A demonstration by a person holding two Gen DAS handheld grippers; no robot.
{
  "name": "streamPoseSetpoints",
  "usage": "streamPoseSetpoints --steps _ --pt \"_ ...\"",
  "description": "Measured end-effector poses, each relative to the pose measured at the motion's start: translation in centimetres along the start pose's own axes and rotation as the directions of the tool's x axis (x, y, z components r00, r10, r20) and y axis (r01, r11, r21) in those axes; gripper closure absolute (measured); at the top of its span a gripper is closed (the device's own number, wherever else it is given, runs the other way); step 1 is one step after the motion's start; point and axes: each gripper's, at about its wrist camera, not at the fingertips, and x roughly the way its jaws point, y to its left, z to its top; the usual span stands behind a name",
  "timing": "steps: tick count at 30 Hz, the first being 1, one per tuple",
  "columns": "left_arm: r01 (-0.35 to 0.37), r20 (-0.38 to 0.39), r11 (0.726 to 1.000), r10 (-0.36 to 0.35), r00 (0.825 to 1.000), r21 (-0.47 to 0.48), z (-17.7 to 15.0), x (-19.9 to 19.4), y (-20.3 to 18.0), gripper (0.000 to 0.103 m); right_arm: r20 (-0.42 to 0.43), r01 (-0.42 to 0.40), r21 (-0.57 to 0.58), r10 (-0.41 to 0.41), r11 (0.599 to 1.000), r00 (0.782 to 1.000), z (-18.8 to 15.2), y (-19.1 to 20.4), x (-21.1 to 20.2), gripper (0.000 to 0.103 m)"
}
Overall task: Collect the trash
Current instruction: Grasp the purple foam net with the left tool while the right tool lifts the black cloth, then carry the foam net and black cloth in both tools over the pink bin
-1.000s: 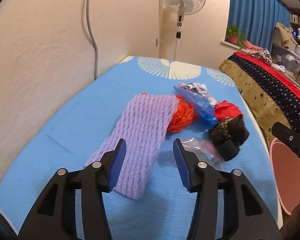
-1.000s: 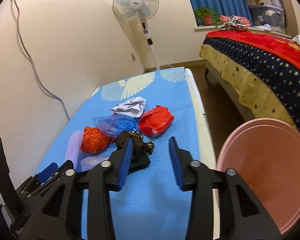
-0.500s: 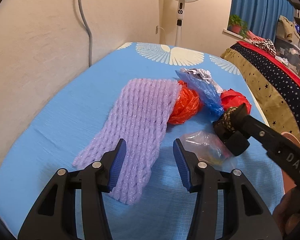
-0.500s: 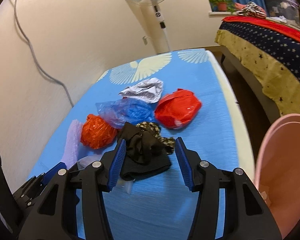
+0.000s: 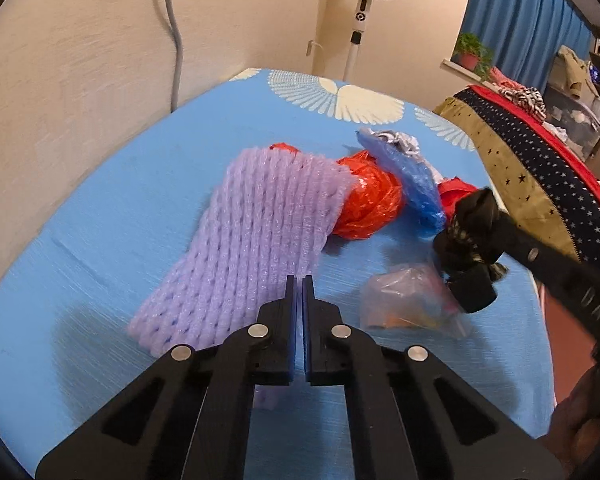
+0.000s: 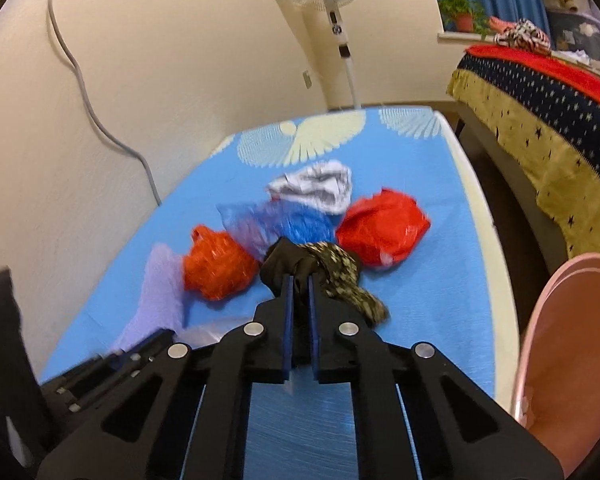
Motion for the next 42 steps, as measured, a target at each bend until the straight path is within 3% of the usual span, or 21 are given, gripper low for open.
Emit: streamPoseSetpoints --steps 18,42 --pt "0.076 0.159 0.997 -0.079 0.984 0.027 0.8 -6.3 -0.6 0.101 0.123 0.041 -0.009 -0.04 0.999 0.992 0.8 0.5 -8.1 0.096" --pt "0.171 0.207 0.979 -0.192 0.959 0.114 -0.5 -10.7 -4.0 0.101 0.181 0.156 0.045 -0.162 0.987 0.97 -0.4 -2.4 -15.9 0.096"
